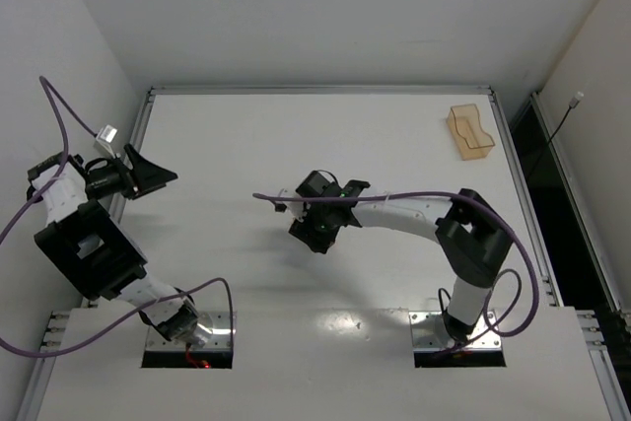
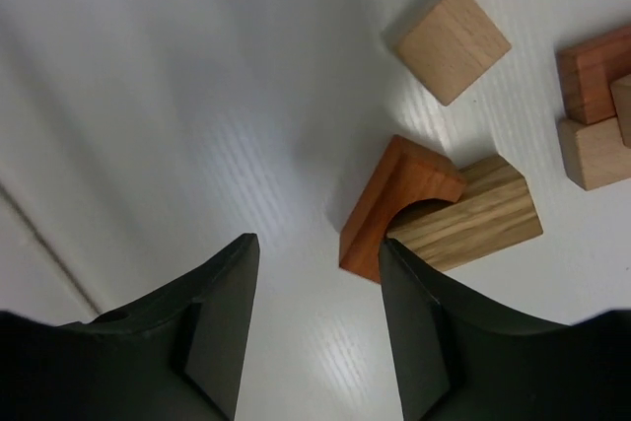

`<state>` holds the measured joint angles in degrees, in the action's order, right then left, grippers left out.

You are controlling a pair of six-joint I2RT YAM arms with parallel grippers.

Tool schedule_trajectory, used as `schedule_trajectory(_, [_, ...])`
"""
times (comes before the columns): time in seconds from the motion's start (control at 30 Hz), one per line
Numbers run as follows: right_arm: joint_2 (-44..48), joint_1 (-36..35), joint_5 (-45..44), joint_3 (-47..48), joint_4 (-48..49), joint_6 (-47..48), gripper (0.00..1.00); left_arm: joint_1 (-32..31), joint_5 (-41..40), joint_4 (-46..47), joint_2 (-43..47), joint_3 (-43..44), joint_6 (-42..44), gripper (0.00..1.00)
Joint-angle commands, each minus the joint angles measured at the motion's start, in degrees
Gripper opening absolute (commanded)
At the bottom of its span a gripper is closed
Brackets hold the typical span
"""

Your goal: Build the wood block tower

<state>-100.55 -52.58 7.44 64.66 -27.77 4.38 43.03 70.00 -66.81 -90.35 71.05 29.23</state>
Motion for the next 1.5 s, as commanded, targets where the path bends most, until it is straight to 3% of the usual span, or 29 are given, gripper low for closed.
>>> schedule_trajectory(0.0, [-2.7,0.4,-6.0,4.4,0.7,-5.4,0.47,1.6,3.7,2.0,-0.1,1.5,-2.5,1.00])
schedule_trajectory(0.2, [-5.4,-2.5,-14.9,6.1,0.7,-8.3,0.46,2.2,2.5,3.4,-0.1,2.0,-4.0,1.00])
schedule_trajectory(0.4, [-6.1,-3.1,-14.9,6.6,0.2,-8.3,0.46,2.2,2.5,4.1,-0.8,2.0,-4.0,1.00])
schedule_trajectory(0.57, [-6.1,-3.8,-13.6,5.4,0.2,-8.3,0.40,2.2,3.1,3.3,-1.9,3.7,-3.4,1.00])
schedule_trajectory(1.03, [-6.1,-4.3,-15.4,3.4,0.7,-8.9,0.40,2.2,3.7,0.0,-3.1,5.0,0.2,1.00])
schedule_trajectory(1.17, [-6.1,-4.3,-19.6,2.7,1.2,-9.4,0.42,2.2,4.3,-1.8,-3.7,5.0,1.7,1.00])
schedule_trajectory(1.47, [-6.6,-4.3,-16.8,2.2,1.2,-9.4,0.40,2.2,4.8,-3.1,-4.8,6.6,2.9,1.00])
